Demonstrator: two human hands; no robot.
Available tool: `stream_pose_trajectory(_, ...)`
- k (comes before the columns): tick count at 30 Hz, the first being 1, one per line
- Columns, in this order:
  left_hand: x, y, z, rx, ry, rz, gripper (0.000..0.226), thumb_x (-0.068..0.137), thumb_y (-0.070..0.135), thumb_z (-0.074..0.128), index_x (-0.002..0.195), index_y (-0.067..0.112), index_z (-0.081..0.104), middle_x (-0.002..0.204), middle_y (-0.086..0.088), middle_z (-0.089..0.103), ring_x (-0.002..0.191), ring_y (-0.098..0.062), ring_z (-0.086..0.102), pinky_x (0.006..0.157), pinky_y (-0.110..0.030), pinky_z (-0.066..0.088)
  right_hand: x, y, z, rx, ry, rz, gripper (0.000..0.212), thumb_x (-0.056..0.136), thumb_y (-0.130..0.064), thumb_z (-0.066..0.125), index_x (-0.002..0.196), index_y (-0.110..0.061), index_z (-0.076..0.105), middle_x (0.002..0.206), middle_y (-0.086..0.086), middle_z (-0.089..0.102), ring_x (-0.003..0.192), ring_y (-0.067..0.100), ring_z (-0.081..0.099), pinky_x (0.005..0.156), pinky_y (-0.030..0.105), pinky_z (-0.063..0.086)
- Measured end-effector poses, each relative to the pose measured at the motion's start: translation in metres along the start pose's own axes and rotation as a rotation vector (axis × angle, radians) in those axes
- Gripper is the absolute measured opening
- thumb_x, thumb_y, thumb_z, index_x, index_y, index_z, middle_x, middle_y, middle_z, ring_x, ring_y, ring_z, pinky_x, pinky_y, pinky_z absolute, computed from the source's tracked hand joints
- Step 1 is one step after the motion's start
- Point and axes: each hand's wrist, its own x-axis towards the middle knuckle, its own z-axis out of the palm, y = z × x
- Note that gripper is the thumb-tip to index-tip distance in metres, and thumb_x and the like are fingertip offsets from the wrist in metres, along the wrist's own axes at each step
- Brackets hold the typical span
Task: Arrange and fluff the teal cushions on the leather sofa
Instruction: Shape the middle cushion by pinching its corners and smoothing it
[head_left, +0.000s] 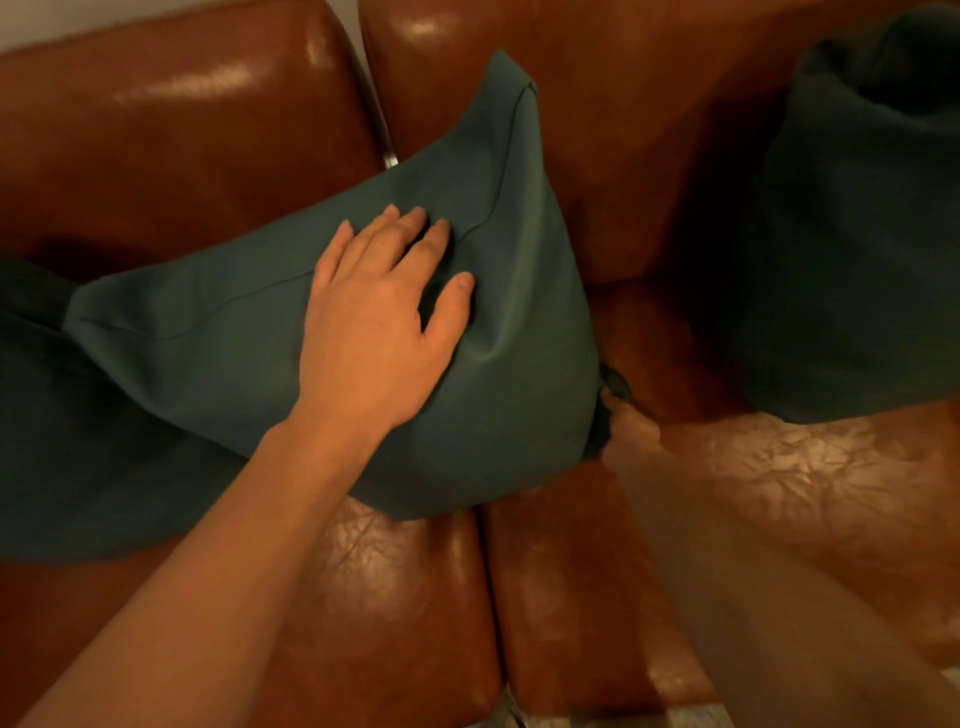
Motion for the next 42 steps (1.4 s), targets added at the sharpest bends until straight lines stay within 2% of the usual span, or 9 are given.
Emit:
stream_pose_trajectory(6,0.002,0.005,0.003,-0.001,0.004,0.007,0.057,0.094,0.049,0.030,0.136,0.020,0.053,0.143,-0.002,0.050,0.140,-0.018,0.036,0.117,-0.038,0.016,-0.005,-0.011,0.003,-0.076,0.195,-0.006,0.046,0.086,-0.024,0.071,0.124,-0.002,0.059,0.125,0.016,0.061,0.111,0.034,0.060,0.094,0.039,0.051)
stream_pose_trajectory(11,-0.002,0.005,0.003,-0.008,0.011,0.008,0.055,0.094,0.048,0.032,0.137,0.020,0.052,0.143,-0.001,0.049,0.140,-0.017,0.035,0.117,-0.037,0.016,-0.007,-0.028,-0.012,0.081,0.020,0.173,0.033,0.087,-0.010,0.063,0.118,-0.009,0.053,0.115,0.004,0.058,0.095,0.023,0.057,0.076,0.036,0.048)
stream_pose_trajectory(15,-0.005,0.003,0.002,-0.007,0.030,0.004,0.054,0.094,0.047,0.033,0.137,0.020,0.052,0.143,-0.001,0.050,0.140,-0.017,0.036,0.117,-0.038,0.017,0.001,-0.032,-0.013,0.036,0.012,0.152,0.057,0.079,-0.019,0.077,0.129,-0.010,0.051,0.121,0.004,0.059,0.098,0.023,0.060,0.063,0.034,0.050)
stream_pose_trajectory(23,-0.003,0.009,0.005,0.016,0.028,0.004,0.053,0.093,0.047,0.035,0.136,0.020,0.053,0.142,-0.001,0.050,0.140,-0.017,0.037,0.117,-0.037,0.017,-0.019,-0.038,-0.003,-0.540,0.157,-0.205,0.032,0.090,-0.020,0.065,0.117,-0.004,0.060,0.121,0.018,0.062,0.109,0.035,0.061,0.090,0.039,0.051)
stream_pose_trajectory(28,-0.003,0.020,0.008,0.026,0.025,0.000,0.054,0.093,0.047,0.035,0.136,0.020,0.054,0.142,-0.001,0.051,0.139,-0.018,0.037,0.118,-0.036,0.015,-0.040,-0.022,-0.004,-0.572,0.303,-0.871,0.024,0.088,-0.014,0.063,0.111,-0.007,0.061,0.115,0.012,0.058,0.106,0.025,0.053,0.089,0.034,0.042)
stream_pose_trajectory(32,-0.004,0.024,0.009,0.035,0.015,0.005,0.055,0.093,0.049,0.033,0.137,0.020,0.052,0.143,-0.001,0.049,0.140,-0.018,0.035,0.118,-0.036,0.013,-0.043,-0.005,0.004,-0.168,-0.095,-0.527,0.023,0.099,-0.011,0.046,0.102,-0.017,0.067,0.106,0.009,0.068,0.098,0.018,0.059,0.089,0.034,0.047)
stream_pose_trajectory(36,-0.007,0.044,0.016,0.058,-0.015,0.052,0.057,0.095,0.051,0.030,0.137,0.019,0.052,0.144,-0.003,0.049,0.141,-0.019,0.034,0.119,-0.039,0.014,-0.039,-0.002,0.009,0.073,-0.174,-0.285,0.022,0.099,-0.007,0.045,0.103,-0.013,0.065,0.104,0.009,0.068,0.104,0.029,0.061,0.080,0.027,0.050)
stream_pose_trajectory(38,-0.007,0.050,0.019,0.075,-0.023,0.063,0.057,0.097,0.051,0.028,0.138,0.019,0.052,0.145,-0.002,0.048,0.142,-0.019,0.033,0.120,-0.040,0.014,-0.040,-0.007,0.008,0.149,-0.209,-0.234,0.020,0.097,-0.027,0.052,0.102,-0.015,0.067,0.109,0.002,0.069,0.098,0.018,0.063,0.081,0.023,0.049)
stream_pose_trajectory(42,-0.008,0.048,0.020,0.103,-0.017,0.069,0.058,0.099,0.051,0.023,0.139,0.019,0.051,0.146,-0.002,0.047,0.142,-0.019,0.032,0.120,-0.040,0.013,-0.044,-0.026,0.001,0.252,-0.283,-0.273,0.072,0.083,-0.069,0.051,0.137,-0.022,0.053,0.138,0.001,0.058,0.124,0.018,0.056,0.108,0.039,0.041)
